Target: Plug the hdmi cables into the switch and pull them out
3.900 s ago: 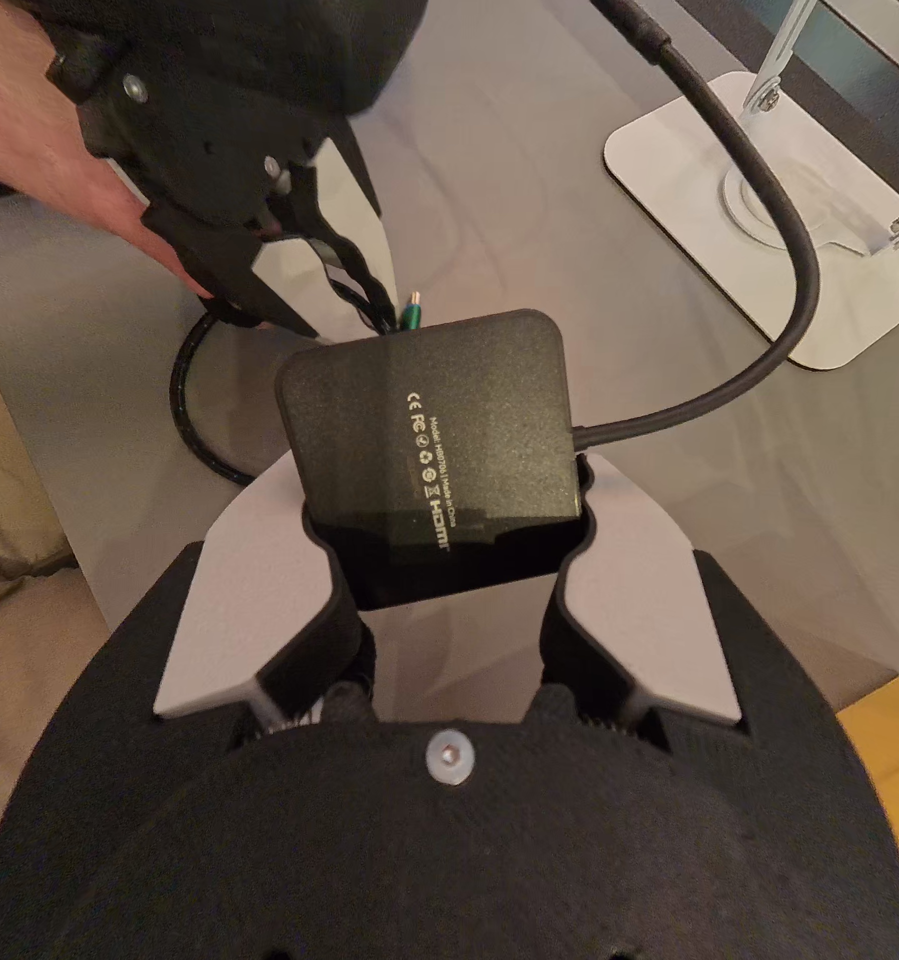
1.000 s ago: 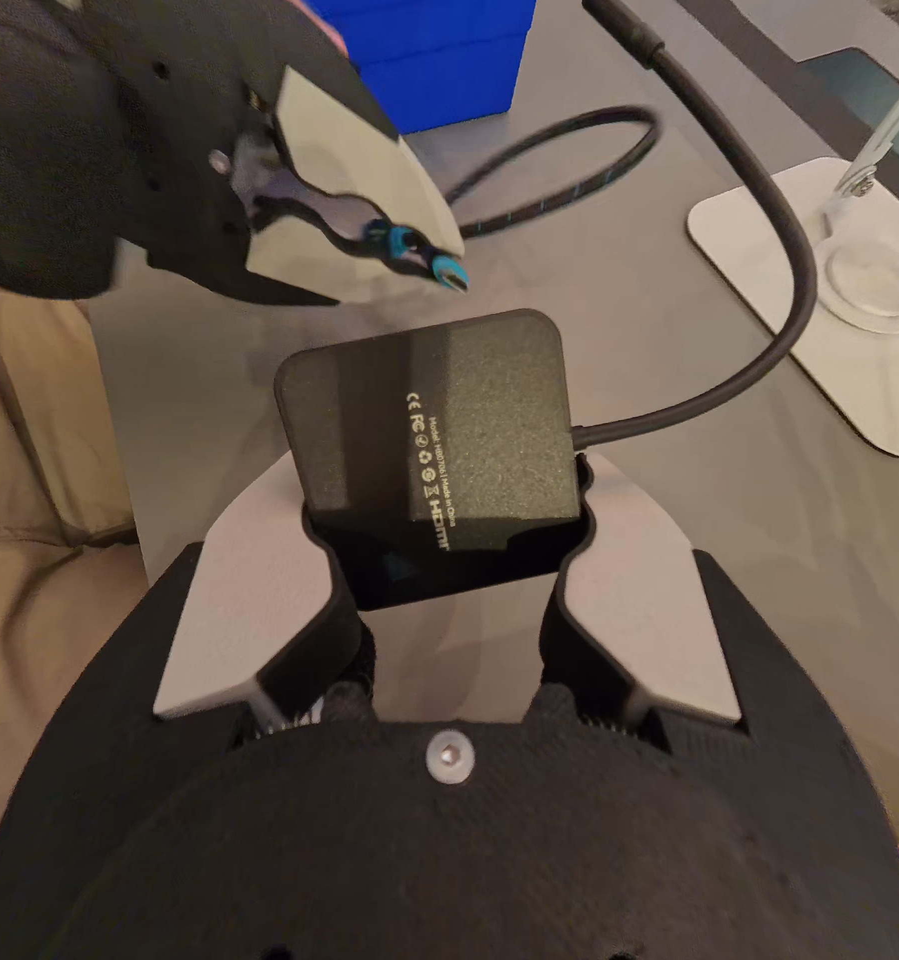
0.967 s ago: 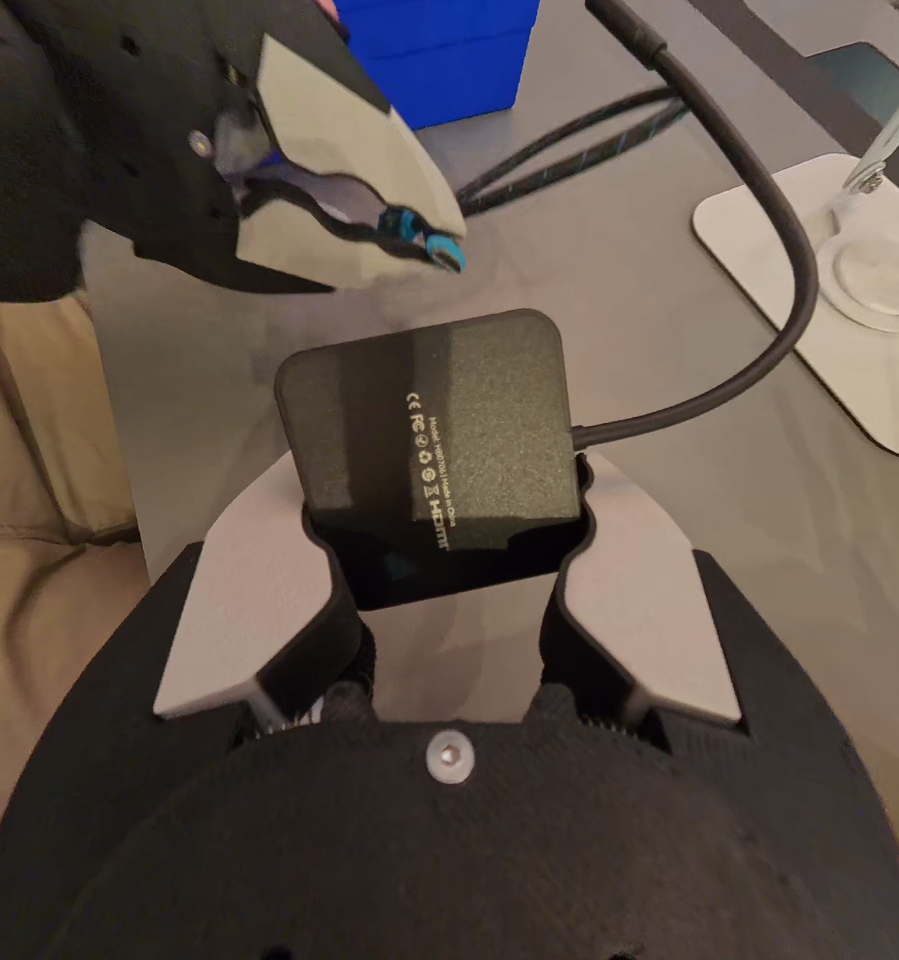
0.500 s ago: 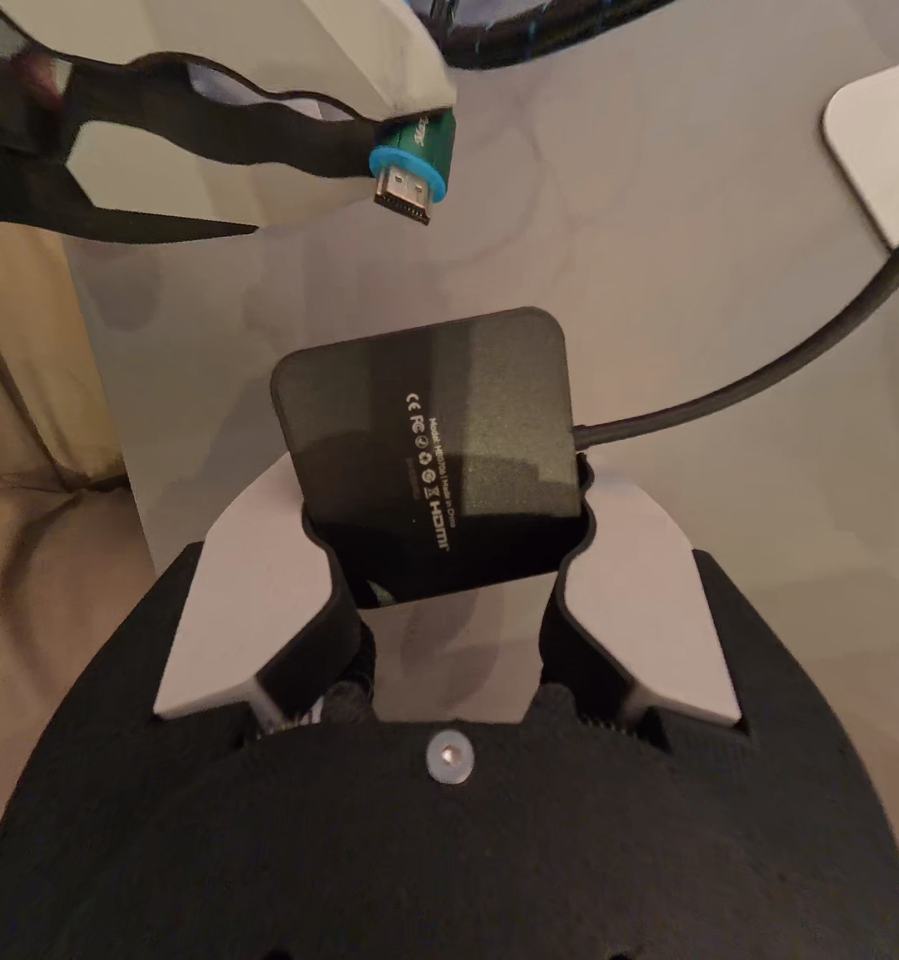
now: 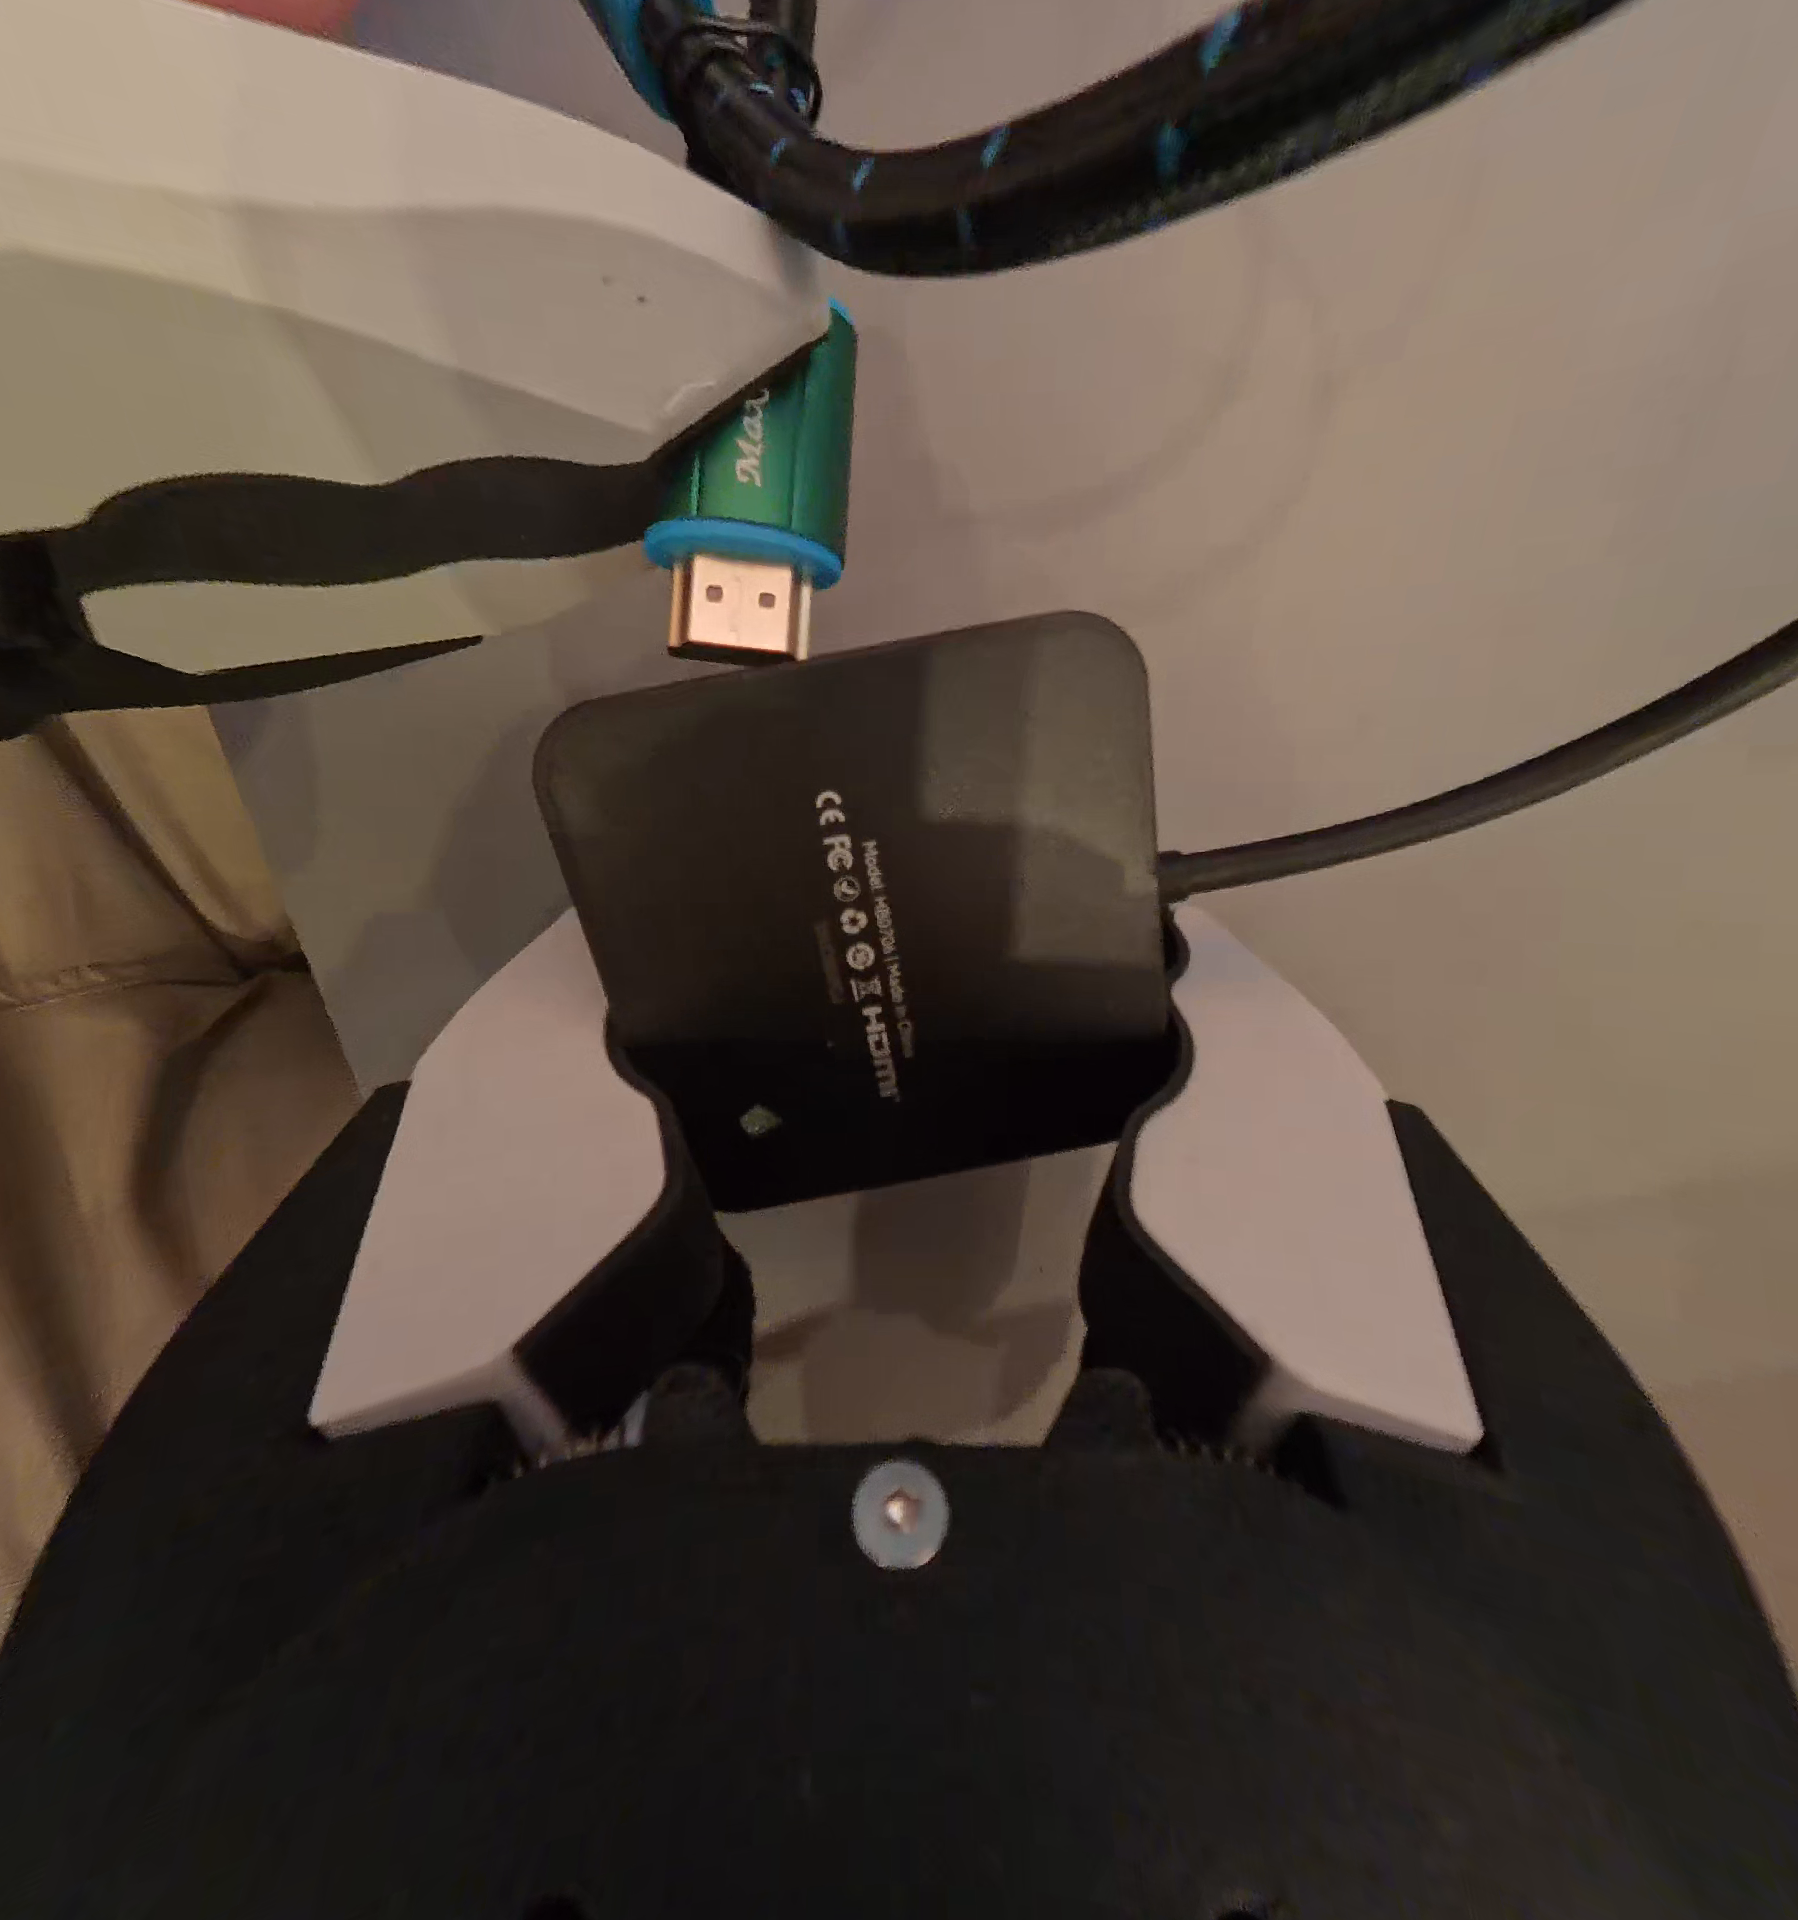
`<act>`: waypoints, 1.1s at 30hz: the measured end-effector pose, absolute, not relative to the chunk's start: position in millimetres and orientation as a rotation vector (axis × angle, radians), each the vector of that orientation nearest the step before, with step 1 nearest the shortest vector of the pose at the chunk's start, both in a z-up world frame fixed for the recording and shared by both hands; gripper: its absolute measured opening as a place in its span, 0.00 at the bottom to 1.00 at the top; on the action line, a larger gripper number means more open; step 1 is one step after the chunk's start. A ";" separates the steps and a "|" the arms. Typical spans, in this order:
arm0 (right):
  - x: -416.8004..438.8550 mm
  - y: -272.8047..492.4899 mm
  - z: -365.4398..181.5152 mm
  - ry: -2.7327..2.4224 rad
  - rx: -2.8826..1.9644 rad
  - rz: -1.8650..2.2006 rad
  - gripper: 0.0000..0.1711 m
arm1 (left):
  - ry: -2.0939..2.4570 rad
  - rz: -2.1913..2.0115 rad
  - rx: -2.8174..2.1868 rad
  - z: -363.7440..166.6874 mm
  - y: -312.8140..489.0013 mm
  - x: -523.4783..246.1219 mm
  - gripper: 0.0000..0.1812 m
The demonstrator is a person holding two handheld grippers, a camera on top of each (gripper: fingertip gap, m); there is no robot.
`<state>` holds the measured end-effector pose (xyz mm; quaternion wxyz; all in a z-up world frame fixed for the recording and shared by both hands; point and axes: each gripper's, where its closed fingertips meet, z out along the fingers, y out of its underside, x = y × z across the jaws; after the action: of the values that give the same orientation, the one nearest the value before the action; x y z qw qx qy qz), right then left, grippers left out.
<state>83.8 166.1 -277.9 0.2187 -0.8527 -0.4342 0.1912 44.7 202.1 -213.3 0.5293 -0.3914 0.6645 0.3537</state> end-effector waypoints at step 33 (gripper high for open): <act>91.6 154.9 -290.1 -1.167 -2.590 0.460 0.52 | 1.638 0.881 -0.928 -235.2 190.5 51.1 0.05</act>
<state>91.6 154.9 -290.1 0.1315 -0.8923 -0.4019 0.1583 51.1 190.5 -235.2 0.5067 -0.3850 0.6794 0.3654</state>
